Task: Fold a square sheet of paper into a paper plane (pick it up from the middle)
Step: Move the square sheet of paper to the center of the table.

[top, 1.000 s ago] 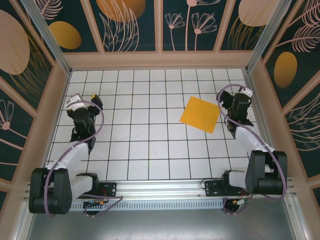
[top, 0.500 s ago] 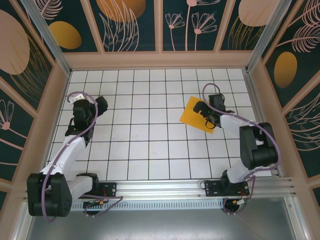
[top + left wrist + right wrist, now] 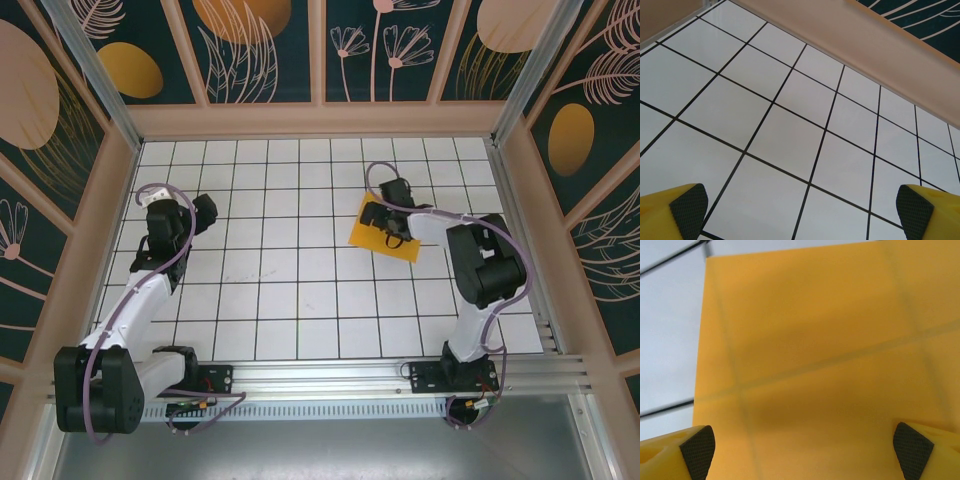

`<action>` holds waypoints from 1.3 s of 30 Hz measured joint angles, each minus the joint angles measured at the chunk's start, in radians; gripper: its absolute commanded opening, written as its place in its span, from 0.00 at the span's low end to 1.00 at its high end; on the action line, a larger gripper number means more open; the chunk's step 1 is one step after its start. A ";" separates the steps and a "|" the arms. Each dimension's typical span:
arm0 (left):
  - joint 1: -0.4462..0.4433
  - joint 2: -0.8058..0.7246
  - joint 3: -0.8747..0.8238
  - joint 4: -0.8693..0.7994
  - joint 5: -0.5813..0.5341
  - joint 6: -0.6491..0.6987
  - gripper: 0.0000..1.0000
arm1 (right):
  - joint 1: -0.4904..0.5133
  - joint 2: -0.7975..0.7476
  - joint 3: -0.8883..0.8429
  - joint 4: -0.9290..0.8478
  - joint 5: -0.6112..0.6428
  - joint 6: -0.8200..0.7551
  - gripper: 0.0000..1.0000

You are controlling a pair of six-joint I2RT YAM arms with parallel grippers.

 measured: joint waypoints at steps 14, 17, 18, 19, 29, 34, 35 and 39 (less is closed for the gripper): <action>0.003 0.026 0.019 -0.038 0.063 -0.006 0.99 | 0.287 -0.131 -0.074 -0.243 -0.005 -0.167 0.99; 0.003 0.036 0.054 -0.091 0.080 -0.012 0.99 | 0.277 -0.131 0.005 -0.349 0.027 -0.146 0.99; 0.003 0.038 0.069 -0.111 0.083 -0.013 0.98 | 0.275 -0.131 0.034 -0.375 0.044 -0.135 0.99; 0.003 0.038 0.080 -0.126 0.085 -0.016 0.99 | 0.273 -0.131 0.055 -0.394 0.056 -0.122 0.99; 0.003 0.042 0.101 -0.205 0.100 -0.016 0.98 | 0.240 -0.010 0.184 -0.484 0.038 0.042 0.99; 0.003 0.045 0.101 -0.212 0.096 -0.016 0.99 | 0.240 0.076 0.233 -0.496 0.014 0.078 0.99; 0.003 0.048 0.101 -0.213 0.096 -0.016 0.98 | 0.240 0.087 0.235 -0.500 0.014 0.081 0.99; 0.003 0.065 0.103 -0.218 0.096 -0.016 0.99 | 0.240 0.096 0.243 -0.509 0.020 0.092 0.99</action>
